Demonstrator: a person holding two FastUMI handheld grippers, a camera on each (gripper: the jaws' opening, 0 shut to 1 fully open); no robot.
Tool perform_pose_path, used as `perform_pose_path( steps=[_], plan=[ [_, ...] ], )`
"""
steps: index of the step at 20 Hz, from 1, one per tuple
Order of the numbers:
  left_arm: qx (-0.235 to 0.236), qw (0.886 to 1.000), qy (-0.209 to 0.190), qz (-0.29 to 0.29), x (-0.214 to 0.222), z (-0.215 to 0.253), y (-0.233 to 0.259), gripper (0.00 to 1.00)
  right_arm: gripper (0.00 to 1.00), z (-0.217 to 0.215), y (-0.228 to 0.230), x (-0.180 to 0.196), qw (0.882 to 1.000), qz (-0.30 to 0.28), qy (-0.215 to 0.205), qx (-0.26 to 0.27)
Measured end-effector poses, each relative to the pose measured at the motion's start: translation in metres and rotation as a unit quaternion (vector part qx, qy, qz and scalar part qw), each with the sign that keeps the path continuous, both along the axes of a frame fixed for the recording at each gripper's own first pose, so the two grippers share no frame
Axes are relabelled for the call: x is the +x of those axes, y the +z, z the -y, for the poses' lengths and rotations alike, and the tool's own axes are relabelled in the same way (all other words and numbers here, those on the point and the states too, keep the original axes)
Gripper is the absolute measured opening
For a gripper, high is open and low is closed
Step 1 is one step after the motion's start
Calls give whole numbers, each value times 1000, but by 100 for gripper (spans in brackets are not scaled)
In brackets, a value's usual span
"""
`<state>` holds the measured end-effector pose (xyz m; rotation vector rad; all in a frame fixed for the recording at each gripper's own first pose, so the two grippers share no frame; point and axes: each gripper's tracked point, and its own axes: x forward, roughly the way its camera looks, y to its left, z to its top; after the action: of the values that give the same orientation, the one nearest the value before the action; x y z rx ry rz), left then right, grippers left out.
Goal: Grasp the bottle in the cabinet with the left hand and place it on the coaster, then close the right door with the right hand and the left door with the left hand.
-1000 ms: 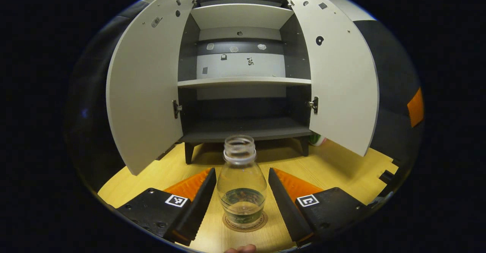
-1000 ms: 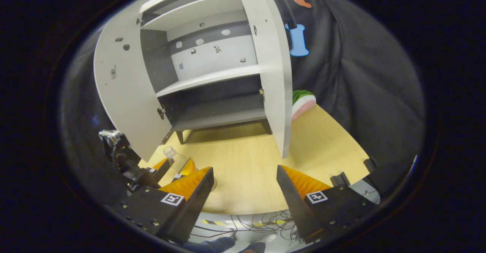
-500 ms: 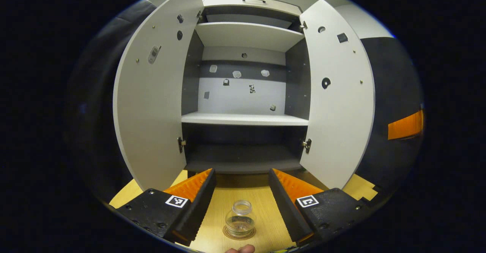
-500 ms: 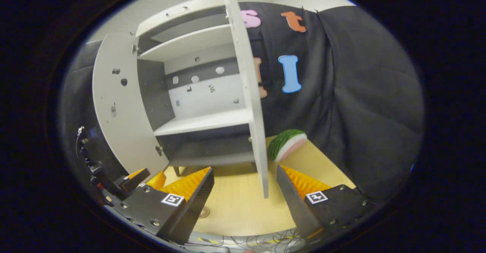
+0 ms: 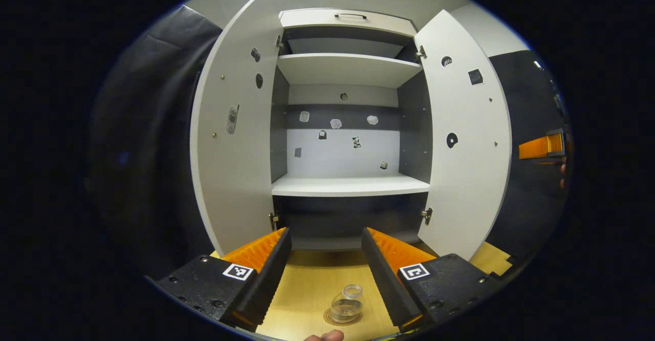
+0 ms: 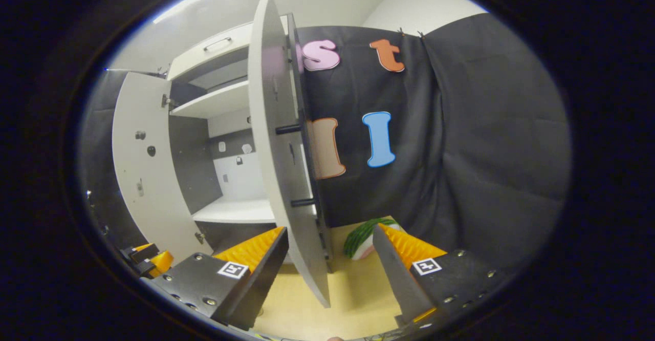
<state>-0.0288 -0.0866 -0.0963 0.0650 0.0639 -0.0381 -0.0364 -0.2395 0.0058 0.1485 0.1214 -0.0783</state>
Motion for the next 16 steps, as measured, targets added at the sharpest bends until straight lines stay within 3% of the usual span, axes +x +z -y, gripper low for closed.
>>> perform_pose_path(
  steps=[9,16],
  plan=[
    [0,999,45,-21,-1,-23,-3,88,98,2,11,40,999,14,40,-13],
    [-1,999,30,-26,2,-16,-3,89,98,-16,13,43,997,25,70,-23]
  ],
)
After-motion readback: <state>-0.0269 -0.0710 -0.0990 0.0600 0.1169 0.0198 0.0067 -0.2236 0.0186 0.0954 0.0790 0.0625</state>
